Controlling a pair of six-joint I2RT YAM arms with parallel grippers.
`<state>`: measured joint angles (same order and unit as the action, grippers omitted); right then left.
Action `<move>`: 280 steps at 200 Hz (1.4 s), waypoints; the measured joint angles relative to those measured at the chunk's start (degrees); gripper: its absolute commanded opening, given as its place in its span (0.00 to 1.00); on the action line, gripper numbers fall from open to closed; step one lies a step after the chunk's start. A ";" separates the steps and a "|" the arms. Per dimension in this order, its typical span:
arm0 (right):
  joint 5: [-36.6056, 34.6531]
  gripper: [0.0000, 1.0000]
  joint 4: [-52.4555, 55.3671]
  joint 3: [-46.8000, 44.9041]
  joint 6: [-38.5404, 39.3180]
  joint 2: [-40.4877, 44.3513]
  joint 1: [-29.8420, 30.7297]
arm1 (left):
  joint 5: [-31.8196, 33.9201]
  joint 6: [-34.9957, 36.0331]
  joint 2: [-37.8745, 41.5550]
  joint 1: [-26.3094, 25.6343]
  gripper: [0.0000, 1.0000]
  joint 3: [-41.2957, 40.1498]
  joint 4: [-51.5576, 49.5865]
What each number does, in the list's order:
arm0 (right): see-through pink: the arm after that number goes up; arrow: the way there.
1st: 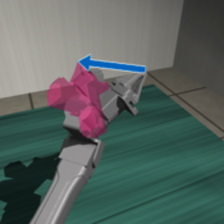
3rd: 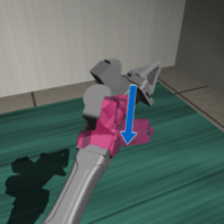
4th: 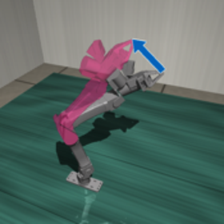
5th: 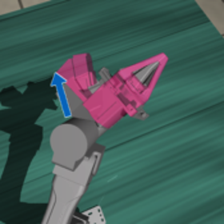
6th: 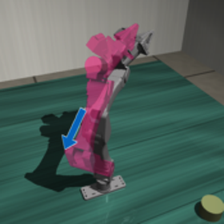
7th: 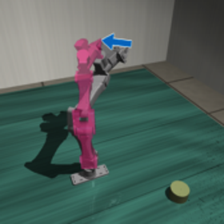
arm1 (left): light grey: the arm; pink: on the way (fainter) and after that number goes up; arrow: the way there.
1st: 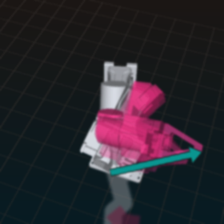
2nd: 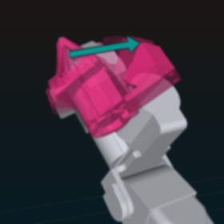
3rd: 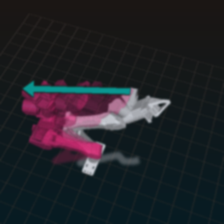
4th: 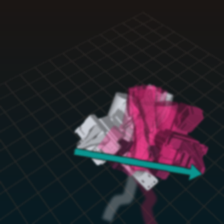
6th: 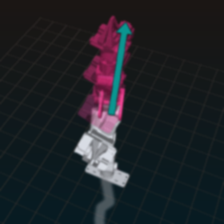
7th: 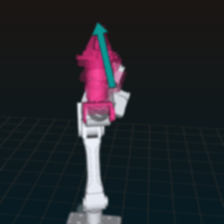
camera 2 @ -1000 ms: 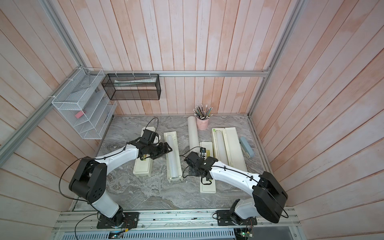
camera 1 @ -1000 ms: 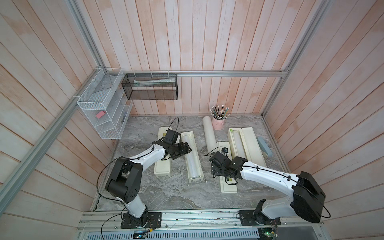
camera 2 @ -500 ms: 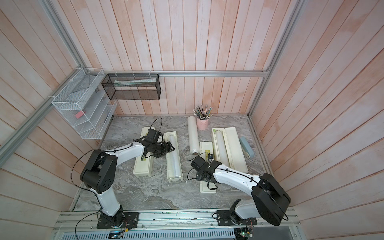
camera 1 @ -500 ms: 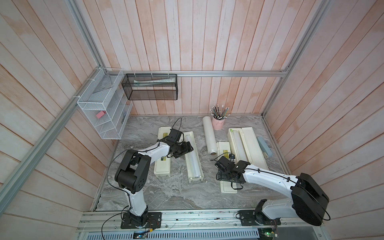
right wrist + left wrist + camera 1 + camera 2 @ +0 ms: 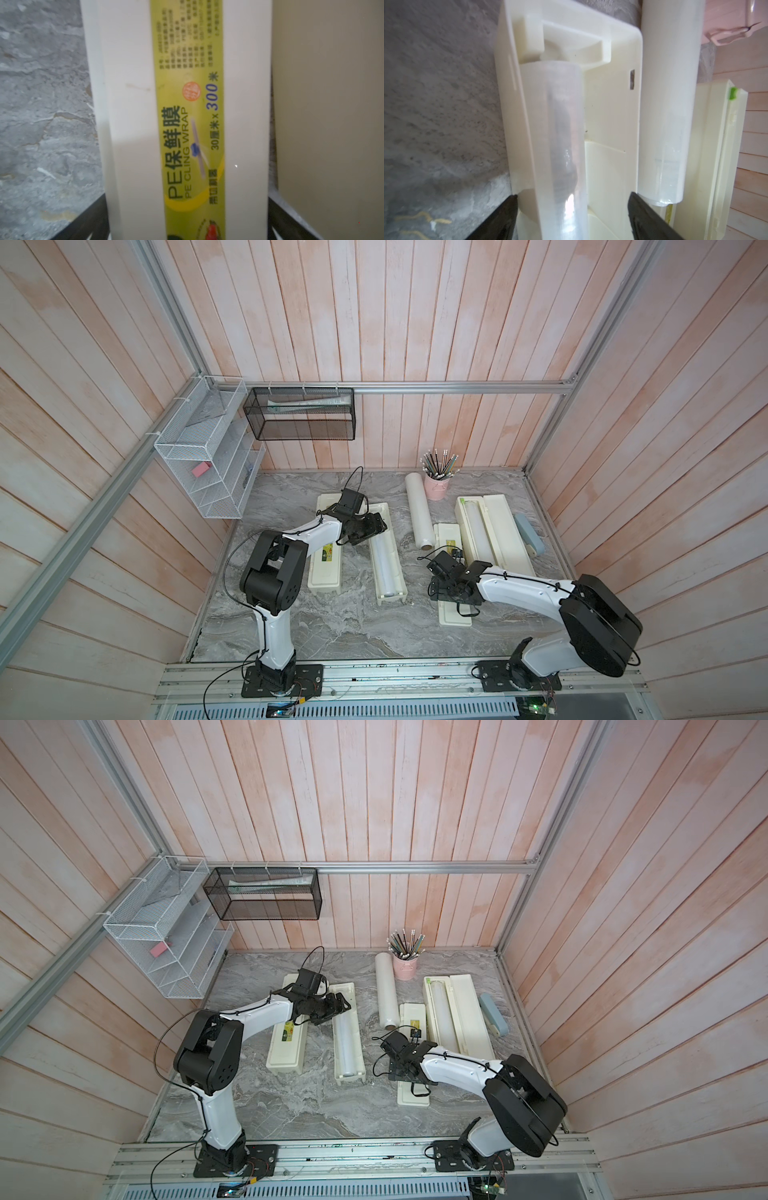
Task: Put plastic wrap rolls into dispensers
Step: Pick up the lid from the center of the board, then close the lid on the plastic wrap cutting box.
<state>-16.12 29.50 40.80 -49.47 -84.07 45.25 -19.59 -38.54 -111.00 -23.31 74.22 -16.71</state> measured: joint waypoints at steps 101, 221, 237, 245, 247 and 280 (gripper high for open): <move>1.31 0.79 1.75 1.84 0.46 -0.15 -0.20 | 0.57 2.84 0.15 0.00 0.86 2.14 -0.66; 5.68 0.78 15.67 15.52 0.04 13.22 2.14 | 0.63 6.88 10.34 1.79 0.96 -0.07 -8.02; 5.73 0.78 15.17 18.78 0.59 11.91 3.30 | 0.55 6.84 13.40 1.77 0.98 -2.12 -8.37; 5.75 0.78 14.62 20.11 1.14 10.82 3.58 | 0.46 6.64 15.26 1.77 0.98 -3.56 -8.61; 5.77 0.78 14.49 20.41 1.25 10.45 3.65 | 0.42 6.62 15.58 1.77 0.99 -3.82 -8.59; 5.84 0.78 10.23 24.02 3.34 3.43 3.74 | -0.17 4.76 23.98 1.77 1.00 -11.34 -9.07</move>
<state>-10.28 39.72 64.82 -46.13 -80.64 48.99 -19.77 -33.78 -87.02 -21.54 62.87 -25.78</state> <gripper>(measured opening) 0.880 0.998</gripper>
